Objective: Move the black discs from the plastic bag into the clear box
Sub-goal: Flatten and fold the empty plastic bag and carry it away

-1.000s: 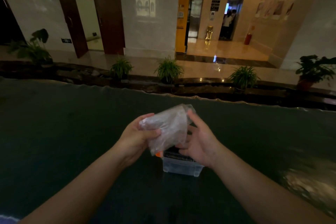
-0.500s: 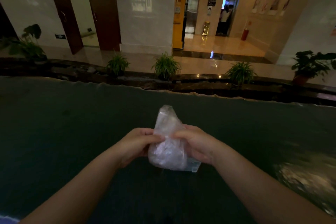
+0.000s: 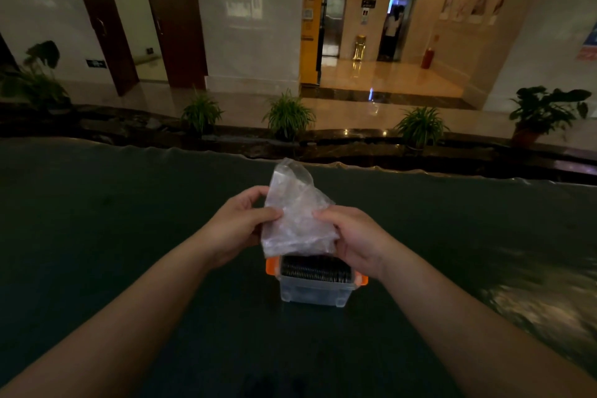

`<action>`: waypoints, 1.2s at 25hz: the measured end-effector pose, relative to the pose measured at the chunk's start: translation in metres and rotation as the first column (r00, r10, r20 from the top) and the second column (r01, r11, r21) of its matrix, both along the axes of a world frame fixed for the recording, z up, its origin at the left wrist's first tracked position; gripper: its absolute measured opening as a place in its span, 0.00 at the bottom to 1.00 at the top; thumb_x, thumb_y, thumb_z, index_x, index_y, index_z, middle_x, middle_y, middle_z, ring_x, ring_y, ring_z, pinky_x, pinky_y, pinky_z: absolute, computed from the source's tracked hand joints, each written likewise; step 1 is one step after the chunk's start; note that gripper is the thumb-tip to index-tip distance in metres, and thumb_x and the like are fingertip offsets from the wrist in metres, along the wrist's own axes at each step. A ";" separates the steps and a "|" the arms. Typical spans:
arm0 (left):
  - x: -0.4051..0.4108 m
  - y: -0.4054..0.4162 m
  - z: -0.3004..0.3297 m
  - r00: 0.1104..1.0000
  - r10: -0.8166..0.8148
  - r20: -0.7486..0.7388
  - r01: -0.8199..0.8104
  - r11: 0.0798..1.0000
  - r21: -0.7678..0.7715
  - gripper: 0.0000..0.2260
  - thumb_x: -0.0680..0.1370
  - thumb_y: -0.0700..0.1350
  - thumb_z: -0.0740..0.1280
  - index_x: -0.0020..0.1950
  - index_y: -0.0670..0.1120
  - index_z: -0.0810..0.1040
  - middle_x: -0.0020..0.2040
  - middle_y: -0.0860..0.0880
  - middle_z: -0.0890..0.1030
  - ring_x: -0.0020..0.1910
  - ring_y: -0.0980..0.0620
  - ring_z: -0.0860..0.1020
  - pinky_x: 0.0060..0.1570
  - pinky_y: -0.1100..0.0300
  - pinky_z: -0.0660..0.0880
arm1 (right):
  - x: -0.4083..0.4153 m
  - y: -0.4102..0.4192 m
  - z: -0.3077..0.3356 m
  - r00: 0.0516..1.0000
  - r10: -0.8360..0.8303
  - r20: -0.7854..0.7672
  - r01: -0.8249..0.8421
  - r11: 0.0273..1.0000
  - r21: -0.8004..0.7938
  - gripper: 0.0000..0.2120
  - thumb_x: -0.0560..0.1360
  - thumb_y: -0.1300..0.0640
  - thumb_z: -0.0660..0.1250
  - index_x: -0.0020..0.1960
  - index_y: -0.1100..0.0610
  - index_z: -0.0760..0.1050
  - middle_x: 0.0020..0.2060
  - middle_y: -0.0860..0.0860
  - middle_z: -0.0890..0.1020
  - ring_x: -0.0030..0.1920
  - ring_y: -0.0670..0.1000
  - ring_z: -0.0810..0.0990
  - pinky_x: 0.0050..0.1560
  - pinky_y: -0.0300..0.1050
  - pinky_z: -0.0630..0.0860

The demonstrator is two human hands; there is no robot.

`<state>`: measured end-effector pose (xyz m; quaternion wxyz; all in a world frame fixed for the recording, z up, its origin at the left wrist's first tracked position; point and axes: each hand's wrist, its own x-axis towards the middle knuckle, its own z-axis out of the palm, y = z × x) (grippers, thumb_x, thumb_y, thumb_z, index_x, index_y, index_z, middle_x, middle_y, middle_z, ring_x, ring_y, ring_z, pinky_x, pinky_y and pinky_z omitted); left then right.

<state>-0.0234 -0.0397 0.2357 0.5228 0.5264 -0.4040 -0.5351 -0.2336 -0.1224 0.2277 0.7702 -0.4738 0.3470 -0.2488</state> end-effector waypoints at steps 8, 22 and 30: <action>0.003 -0.001 -0.004 0.998 0.026 -0.051 -0.025 1.000 0.020 0.12 0.81 0.39 0.58 0.45 0.42 0.80 0.46 0.40 0.82 0.44 0.44 0.83 0.42 0.50 0.82 | 0.005 -0.010 -0.008 0.993 0.000 0.114 0.002 1.000 -0.013 0.14 0.80 0.61 0.60 0.46 0.60 0.84 0.55 0.63 0.85 0.53 0.61 0.86 0.50 0.57 0.83; -0.017 -0.019 -0.042 0.993 -0.013 0.117 -0.008 0.985 0.174 0.09 0.74 0.36 0.73 0.53 0.42 0.81 0.52 0.40 0.85 0.48 0.44 0.86 0.44 0.50 0.83 | -0.009 -0.003 -0.034 0.881 -0.351 -0.317 0.188 0.875 -0.446 0.07 0.71 0.59 0.76 0.47 0.49 0.85 0.42 0.48 0.87 0.43 0.46 0.87 0.43 0.45 0.85; -0.118 -0.047 -0.069 0.982 -0.140 0.124 0.115 0.975 0.191 0.04 0.76 0.40 0.70 0.50 0.45 0.81 0.47 0.44 0.85 0.49 0.46 0.85 0.52 0.45 0.82 | -0.064 0.042 -0.065 0.589 -0.737 -0.331 0.222 0.542 -0.811 0.04 0.76 0.56 0.72 0.47 0.46 0.83 0.36 0.43 0.84 0.39 0.39 0.83 0.34 0.38 0.82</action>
